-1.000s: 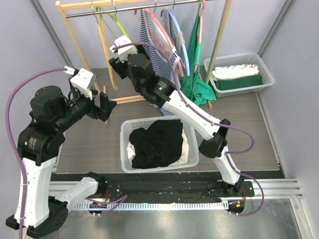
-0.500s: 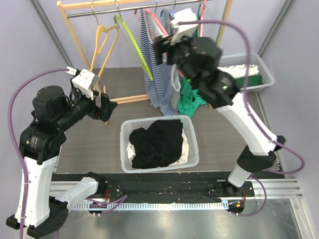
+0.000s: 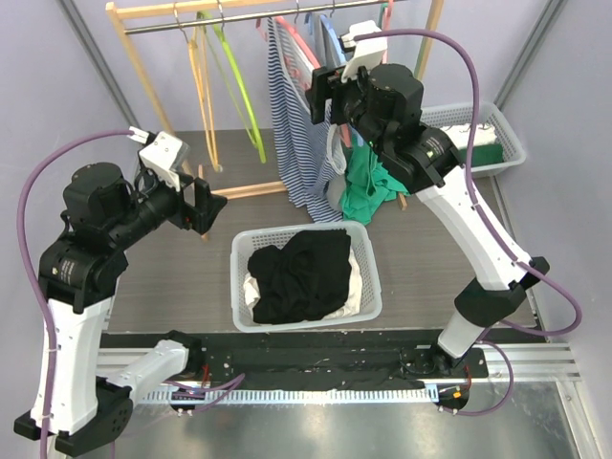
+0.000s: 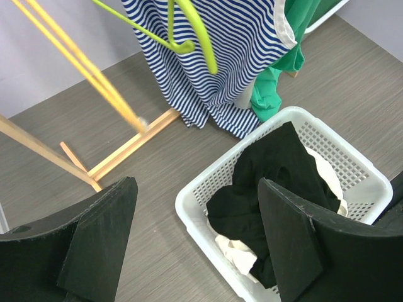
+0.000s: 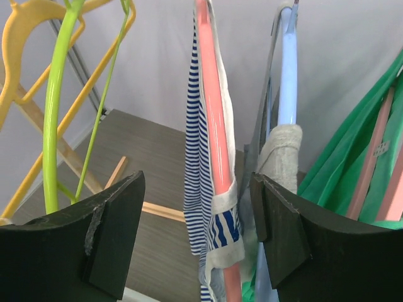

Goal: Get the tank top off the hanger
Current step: Pick up the hanger from the clothesline.

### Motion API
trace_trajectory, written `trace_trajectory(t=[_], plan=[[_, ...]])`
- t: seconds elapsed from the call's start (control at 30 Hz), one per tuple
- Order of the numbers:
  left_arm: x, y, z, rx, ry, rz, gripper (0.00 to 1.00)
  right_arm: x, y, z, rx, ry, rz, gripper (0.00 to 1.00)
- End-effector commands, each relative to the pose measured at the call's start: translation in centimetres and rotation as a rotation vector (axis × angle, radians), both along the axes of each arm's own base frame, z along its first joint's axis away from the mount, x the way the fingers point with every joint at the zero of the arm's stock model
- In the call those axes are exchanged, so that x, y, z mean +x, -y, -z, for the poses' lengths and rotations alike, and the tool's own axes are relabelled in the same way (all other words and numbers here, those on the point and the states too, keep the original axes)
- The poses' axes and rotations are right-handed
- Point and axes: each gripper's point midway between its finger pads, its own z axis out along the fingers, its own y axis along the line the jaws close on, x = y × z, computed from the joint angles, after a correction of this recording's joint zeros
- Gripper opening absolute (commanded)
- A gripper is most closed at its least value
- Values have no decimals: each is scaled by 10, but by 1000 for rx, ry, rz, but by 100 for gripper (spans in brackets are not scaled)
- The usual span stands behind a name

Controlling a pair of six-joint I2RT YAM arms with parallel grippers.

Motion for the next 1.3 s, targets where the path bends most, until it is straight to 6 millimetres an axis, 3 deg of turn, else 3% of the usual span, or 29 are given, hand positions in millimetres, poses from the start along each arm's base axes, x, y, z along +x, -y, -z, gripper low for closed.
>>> trace_trajectory(t=[0.0, 0.27, 0.53, 0.7, 0.9, 1.0, 1.27], plan=[[-2, 3, -1, -18, -2, 16, 82, -9, 3, -19, 67, 19, -16, 75], [-3, 3, -2, -22, -1, 16, 82, -1, 11, -3, 38, -25, 22, 75], [-3, 4, -1, -26, -8, 23, 82, 7, 34, 24, -14, -99, 98, 73], [-4, 4, -2, -32, -6, 25, 82, 7, 37, 23, -18, -97, 87, 73], [-4, 4, -3, -37, -8, 24, 82, 12, 20, 44, -33, -147, 36, 56], [-5, 3, -2, -37, -8, 21, 82, 12, 18, 49, -40, -157, 27, 38], [-4, 5, -3, -43, -10, 33, 81, 13, 11, 60, -37, -173, 2, 40]])
